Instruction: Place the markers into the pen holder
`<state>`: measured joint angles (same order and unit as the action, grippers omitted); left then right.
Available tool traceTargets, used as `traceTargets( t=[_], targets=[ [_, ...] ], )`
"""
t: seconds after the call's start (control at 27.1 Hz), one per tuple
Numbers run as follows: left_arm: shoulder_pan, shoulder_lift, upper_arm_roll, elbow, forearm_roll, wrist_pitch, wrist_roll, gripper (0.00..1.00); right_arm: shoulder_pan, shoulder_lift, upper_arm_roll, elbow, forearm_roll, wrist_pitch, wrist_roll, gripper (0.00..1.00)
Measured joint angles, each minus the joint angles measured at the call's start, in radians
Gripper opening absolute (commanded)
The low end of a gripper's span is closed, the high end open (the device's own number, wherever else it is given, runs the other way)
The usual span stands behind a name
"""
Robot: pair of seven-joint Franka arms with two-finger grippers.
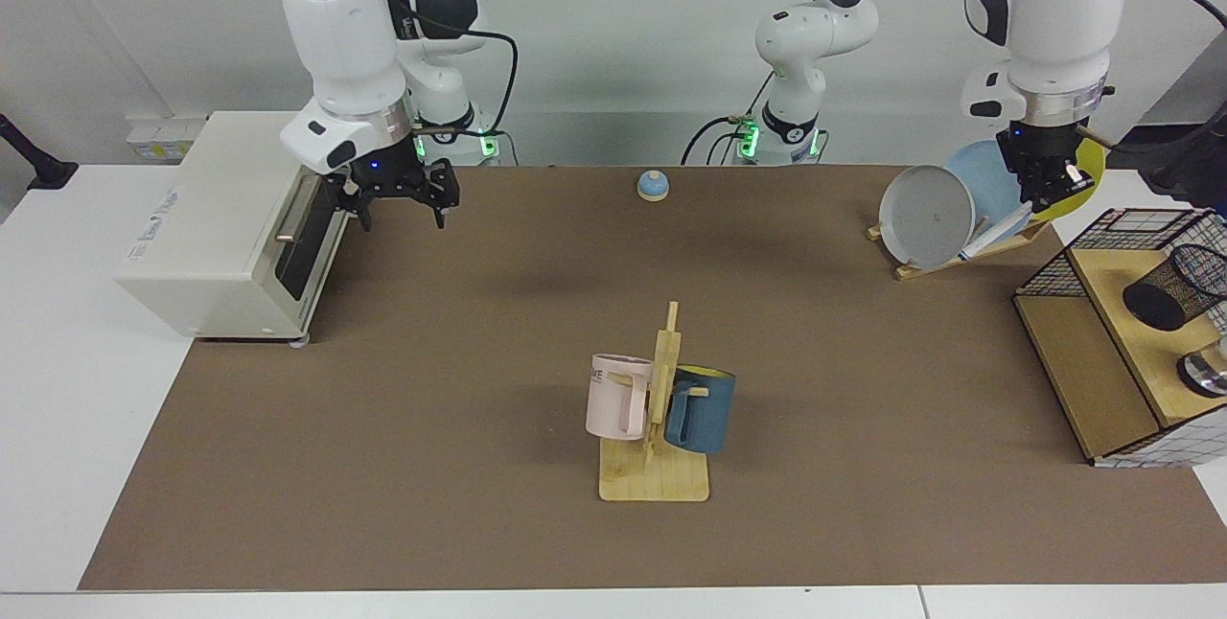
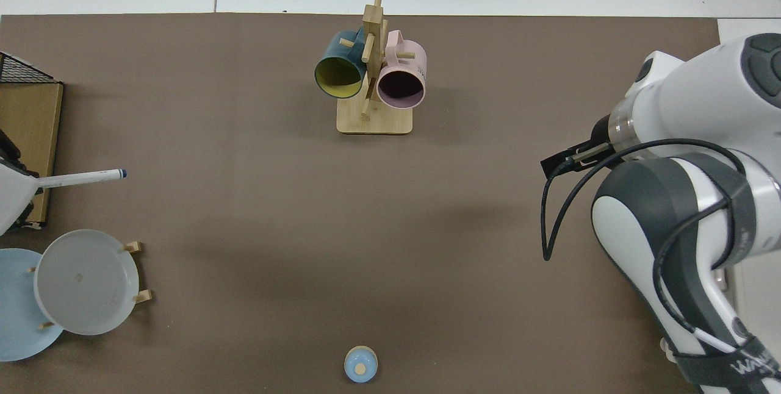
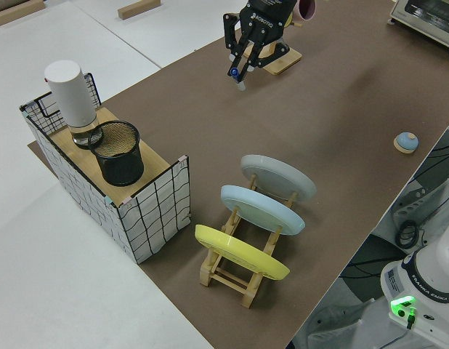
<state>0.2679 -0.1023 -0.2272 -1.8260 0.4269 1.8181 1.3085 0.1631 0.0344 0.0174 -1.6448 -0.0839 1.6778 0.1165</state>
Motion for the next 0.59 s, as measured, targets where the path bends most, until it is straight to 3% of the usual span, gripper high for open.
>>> traceTargets(
  t=[0.37, 0.59],
  targets=[
    [0.006, 0.002, 0.017, 0.002, 0.159, 0.075, 0.068, 0.00, 0.000, -0.015, -0.002, 0.074, 0.000, -0.122, 0.014, 1.00],
    [0.071, 0.015, 0.036, 0.006, 0.221, 0.218, 0.240, 0.00, -0.007, -0.021, -0.010, 0.076, 0.062, -0.122, 0.016, 1.00]
  ],
)
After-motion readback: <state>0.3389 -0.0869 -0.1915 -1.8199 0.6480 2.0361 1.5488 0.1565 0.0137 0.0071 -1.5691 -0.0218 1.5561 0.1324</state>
